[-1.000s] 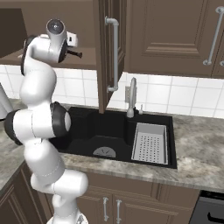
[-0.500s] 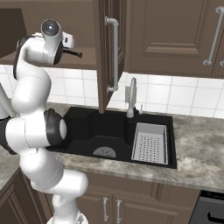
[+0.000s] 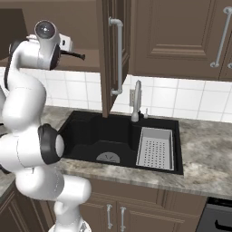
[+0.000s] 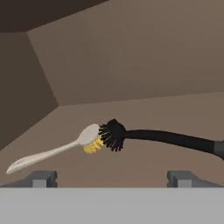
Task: Pick up the dish brush and dish brush from the sink, and place them back in the cabinet, and close the cabinet doors.
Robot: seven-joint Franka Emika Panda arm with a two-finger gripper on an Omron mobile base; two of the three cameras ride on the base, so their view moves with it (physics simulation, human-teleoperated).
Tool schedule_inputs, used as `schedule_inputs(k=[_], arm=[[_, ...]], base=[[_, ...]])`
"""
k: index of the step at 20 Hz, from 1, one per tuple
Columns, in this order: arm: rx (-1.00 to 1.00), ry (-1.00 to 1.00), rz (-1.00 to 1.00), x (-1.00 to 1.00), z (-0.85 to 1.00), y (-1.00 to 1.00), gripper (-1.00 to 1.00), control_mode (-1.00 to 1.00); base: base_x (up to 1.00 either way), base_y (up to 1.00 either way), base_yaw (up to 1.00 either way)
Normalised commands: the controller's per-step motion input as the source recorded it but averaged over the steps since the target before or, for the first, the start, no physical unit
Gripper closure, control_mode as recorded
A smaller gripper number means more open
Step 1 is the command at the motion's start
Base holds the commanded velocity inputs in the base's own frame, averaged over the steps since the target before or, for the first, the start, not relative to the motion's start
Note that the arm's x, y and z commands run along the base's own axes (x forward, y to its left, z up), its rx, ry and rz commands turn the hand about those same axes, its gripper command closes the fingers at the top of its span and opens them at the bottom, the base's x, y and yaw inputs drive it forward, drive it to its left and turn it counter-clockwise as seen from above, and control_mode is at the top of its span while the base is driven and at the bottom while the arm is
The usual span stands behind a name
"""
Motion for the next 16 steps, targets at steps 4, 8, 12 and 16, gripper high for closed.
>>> schedule_inputs(k=[4, 8, 12, 16], arm=[[0.0, 0.0, 0.0, -0.42, 0.05, 0.0, -1.0, -1.0], [0.02, 0.0, 0.0, -0.4, 0.11, 0.0, -1.0, -1.0], [0.03, 0.0, 0.0, -0.49, 0.09, -0.01, -1.0, -1.0], [0.05, 0.0, 0.0, -0.53, 0.04, -0.03, -1.0, -1.0]], base=[[0.0, 0.0, 0.0], [0.0, 0.0, 0.0], [0.0, 0.0, 0.0], [0.0, 0.0, 0.0]])
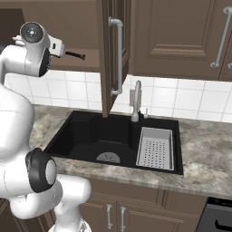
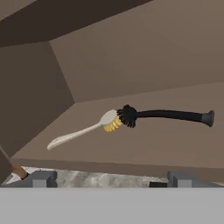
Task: Pick up the dish brush and dish brush from the sink, and place them back in the cabinet, and close the cabinet doors.
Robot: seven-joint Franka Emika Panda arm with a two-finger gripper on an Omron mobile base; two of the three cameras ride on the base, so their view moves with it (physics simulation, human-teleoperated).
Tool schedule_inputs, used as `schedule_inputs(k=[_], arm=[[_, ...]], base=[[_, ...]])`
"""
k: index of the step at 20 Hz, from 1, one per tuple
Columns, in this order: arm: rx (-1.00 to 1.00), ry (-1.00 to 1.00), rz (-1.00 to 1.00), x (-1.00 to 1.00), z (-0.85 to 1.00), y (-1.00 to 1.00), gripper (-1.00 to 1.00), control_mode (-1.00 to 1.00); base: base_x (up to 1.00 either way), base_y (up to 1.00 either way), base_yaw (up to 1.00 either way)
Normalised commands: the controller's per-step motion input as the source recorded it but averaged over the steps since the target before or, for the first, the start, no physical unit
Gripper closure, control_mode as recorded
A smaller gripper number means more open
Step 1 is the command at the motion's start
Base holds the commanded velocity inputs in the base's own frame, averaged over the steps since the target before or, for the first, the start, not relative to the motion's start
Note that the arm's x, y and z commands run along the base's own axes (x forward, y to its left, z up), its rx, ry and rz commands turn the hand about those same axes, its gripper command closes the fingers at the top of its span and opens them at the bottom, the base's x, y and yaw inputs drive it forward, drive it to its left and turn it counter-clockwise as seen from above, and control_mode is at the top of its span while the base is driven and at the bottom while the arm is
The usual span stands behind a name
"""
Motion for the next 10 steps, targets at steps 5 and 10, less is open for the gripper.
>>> schedule_inputs(k=[5, 10], arm=[[0.04, 0.0, 0.03, -0.47, 0.01, -0.04, -1.0, -1.0], [0.03, 0.0, 0.03, -0.48, 0.0, -0.06, -1.0, -1.0]], base=[[0.0, 0.0, 0.0], [0.0, 0.0, 0.0]])
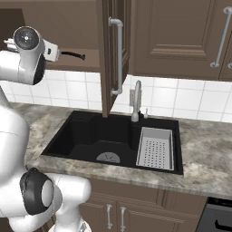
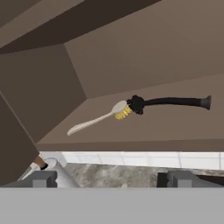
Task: Pick up the dish brush and dish brush from the sink, and place them back in the cabinet, and close the cabinet doors.
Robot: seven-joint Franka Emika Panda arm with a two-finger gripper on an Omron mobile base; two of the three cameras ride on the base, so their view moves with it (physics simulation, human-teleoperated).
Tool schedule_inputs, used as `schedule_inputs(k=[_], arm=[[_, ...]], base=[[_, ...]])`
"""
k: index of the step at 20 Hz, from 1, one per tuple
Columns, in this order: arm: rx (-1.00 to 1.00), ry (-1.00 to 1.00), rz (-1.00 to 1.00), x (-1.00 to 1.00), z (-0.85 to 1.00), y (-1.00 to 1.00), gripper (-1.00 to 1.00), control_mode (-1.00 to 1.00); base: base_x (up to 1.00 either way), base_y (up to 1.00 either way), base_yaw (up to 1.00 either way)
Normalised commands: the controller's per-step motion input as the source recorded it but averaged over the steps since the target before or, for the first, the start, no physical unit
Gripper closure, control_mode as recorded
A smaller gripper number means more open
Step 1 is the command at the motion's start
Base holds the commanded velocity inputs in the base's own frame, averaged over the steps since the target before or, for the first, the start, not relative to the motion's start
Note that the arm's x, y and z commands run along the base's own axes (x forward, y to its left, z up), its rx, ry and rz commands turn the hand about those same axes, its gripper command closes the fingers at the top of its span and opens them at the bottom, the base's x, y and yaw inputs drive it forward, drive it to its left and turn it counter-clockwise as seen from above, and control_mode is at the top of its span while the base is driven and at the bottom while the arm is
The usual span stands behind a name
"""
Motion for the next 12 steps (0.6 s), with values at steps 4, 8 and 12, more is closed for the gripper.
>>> schedule_inputs(k=[4, 8, 12], arm=[[0.0, 0.0, 0.03, -0.43, 0.0, -0.04, -1.0, -1.0], [0.0, 0.01, 0.01, -0.41, 0.0, -0.05, -1.0, -1.0], [0.0, 0.01, 0.0, -0.39, 0.0, -0.12, -1.0, -1.0]], base=[[0.0, 0.0, 0.0], [0.0, 0.0, 0.0], [0.0, 0.0, 0.0]])
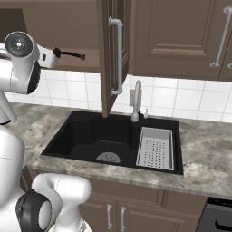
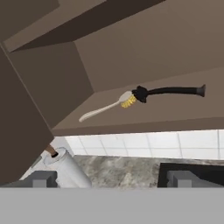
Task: Pick up the dish brush and dish brush from the sink, and place them back in the cabinet, and close the cabinet doors.
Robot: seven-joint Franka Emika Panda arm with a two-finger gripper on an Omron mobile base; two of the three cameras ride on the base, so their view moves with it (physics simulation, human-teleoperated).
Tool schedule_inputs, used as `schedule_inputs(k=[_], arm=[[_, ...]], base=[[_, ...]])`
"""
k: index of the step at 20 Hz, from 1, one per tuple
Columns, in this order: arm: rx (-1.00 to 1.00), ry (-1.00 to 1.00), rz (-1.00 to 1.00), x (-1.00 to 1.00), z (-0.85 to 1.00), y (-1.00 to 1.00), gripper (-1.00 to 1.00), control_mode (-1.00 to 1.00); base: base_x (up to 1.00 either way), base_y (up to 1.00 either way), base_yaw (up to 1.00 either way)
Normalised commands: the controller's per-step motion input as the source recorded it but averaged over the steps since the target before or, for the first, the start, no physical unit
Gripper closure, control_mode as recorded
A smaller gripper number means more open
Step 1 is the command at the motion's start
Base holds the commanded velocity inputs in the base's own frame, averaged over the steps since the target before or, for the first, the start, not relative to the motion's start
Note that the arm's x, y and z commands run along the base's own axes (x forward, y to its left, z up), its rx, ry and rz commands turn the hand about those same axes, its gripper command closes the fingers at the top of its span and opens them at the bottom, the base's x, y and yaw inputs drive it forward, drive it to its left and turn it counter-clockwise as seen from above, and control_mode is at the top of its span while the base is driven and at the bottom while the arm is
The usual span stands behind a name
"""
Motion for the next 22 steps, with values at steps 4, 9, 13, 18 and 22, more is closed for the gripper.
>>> schedule_inputs(k=[4, 9, 13, 18, 22], arm=[[0.0, 0.02, 0.0, -0.39, 0.0, -0.17, -1.0, -1.0], [0.0, 0.04, 0.0, -0.37, 0.0, -0.11, -1.0, -1.0], [0.0, 0.03, 0.0, -0.26, 0.01, -0.14, -1.0, -1.0], [0.0, 0.0, 0.0, -0.35, 0.0, -0.1, -1.0, -1.0], [0.0, 0.0, 0.0, -0.37, 0.0, -0.09, -1.0, -1.0]], base=[[0.0, 0.0, 0.0], [0.0, 0.0, 0.0], [0.0, 0.0, 0.0], [0.0, 0.0, 0.0], [0.0, 0.0, 0.0]])
